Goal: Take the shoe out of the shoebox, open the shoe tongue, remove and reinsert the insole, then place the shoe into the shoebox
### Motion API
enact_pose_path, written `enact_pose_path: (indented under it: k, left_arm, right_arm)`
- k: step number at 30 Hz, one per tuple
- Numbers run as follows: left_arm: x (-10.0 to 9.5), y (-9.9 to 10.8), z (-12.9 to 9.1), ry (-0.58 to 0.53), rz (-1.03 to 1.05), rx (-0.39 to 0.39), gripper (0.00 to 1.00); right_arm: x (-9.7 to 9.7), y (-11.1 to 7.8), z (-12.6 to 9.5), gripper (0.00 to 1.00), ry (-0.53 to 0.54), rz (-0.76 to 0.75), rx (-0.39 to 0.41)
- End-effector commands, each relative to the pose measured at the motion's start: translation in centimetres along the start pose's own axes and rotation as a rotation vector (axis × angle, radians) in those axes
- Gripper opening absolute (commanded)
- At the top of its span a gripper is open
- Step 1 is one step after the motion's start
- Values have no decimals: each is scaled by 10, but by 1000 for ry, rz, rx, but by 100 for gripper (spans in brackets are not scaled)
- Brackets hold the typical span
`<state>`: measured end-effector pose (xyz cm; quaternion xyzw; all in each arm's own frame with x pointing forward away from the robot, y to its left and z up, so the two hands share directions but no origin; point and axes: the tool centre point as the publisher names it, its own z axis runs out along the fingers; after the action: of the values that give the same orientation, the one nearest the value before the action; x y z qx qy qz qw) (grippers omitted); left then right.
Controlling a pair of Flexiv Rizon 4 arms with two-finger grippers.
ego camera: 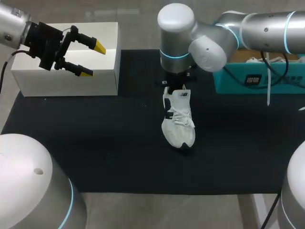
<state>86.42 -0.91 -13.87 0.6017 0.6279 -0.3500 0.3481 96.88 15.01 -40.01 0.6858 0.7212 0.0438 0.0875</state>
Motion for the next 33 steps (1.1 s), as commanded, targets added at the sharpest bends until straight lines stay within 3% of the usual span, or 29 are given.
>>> enact_pose_path:
  k: [1,8,18,25,33]
  left_arm:
    - [0,1,0,5,0,2,100]
    - [0,1,0,5,0,2,100]
    - [0,1,0,5,0,2,100]
    - [0,1,0,5,0,2,100]
    - [0,1,0,5,0,2,100]
  right_arm:
    - [5,4,22,0,23,-1,22]
    - [7,-1,31,0,-13,-12,63]
    - [1,10,4,0,-48,-27,-8]
    - [-2,21,17,0,-45,-11,7]
    - [2,15,24,0,-18,0,35]
